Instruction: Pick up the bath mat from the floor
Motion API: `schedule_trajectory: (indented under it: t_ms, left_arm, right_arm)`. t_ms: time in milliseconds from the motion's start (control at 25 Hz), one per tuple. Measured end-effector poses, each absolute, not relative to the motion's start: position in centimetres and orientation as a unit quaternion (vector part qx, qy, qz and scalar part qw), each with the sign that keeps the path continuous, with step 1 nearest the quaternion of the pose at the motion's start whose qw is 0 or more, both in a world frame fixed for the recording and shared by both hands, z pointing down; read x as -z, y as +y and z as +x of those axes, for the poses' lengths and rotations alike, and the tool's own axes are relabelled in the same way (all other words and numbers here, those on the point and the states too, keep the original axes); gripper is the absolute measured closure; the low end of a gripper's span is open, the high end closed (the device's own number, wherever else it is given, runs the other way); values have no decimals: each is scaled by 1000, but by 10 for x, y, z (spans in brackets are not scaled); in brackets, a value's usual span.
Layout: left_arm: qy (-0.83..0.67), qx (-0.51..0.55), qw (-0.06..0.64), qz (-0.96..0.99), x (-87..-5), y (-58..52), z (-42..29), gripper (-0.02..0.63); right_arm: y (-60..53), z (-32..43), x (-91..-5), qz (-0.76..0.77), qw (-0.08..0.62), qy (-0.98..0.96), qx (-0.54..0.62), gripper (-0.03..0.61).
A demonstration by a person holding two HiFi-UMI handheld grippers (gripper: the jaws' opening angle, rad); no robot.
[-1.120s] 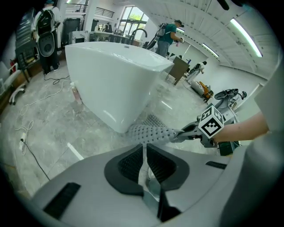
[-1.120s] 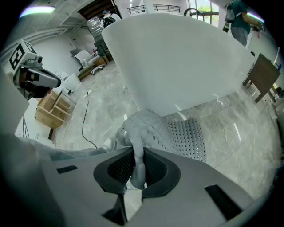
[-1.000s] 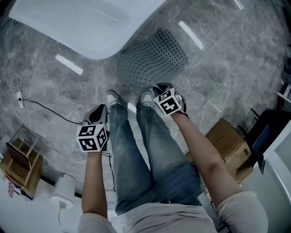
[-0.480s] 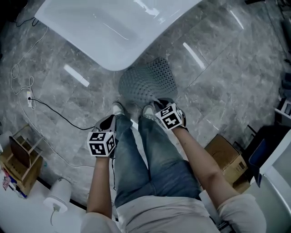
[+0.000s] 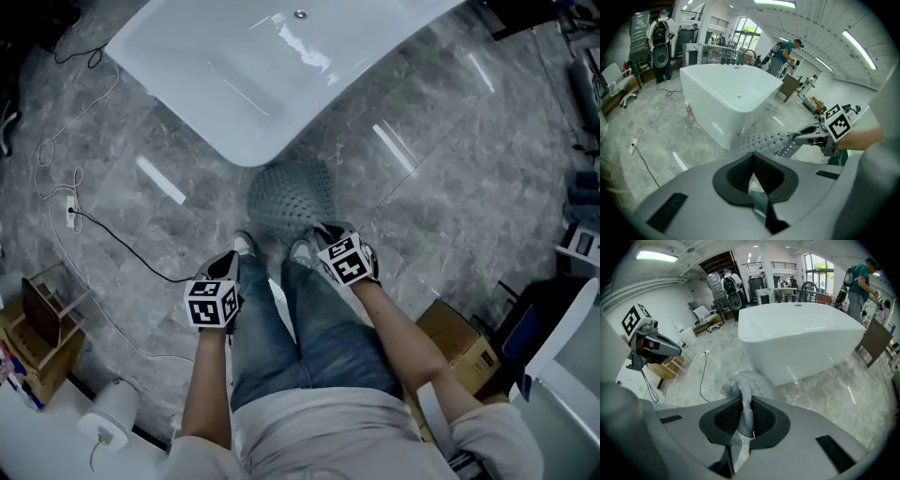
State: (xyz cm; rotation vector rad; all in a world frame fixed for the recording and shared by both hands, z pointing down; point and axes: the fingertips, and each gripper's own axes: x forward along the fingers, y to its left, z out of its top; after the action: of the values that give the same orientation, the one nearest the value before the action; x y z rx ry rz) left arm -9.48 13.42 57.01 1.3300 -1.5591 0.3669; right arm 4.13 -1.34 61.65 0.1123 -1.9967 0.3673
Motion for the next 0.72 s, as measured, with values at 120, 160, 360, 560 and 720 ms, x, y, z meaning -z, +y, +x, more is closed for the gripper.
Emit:
schedule_trajectory:
  t_ms: [120,160,360,560,720]
  left_arm:
    - [-650,-146,500,554,-551,134,-96,597]
    - [-651,-145,497,556,-544,133,-97,597]
    - [-659,-136,477,565,-505,121,-101,597]
    - [-664,-138,454,579,-472,113,-108,597]
    - [-670,-132,441,583,-448,109,-117,597]
  right_arm:
    - [-18,43,-596,55,518,-841,-146,522]
    - [-19,43,-589,58,517,-841,-147,522]
    - [-25,54,-555,81,509,-841,-164,522]
    - [-19,49,-518,86,491,-849,-173,522]
    - [-13,39,-488,93,472,-857,-186,522]
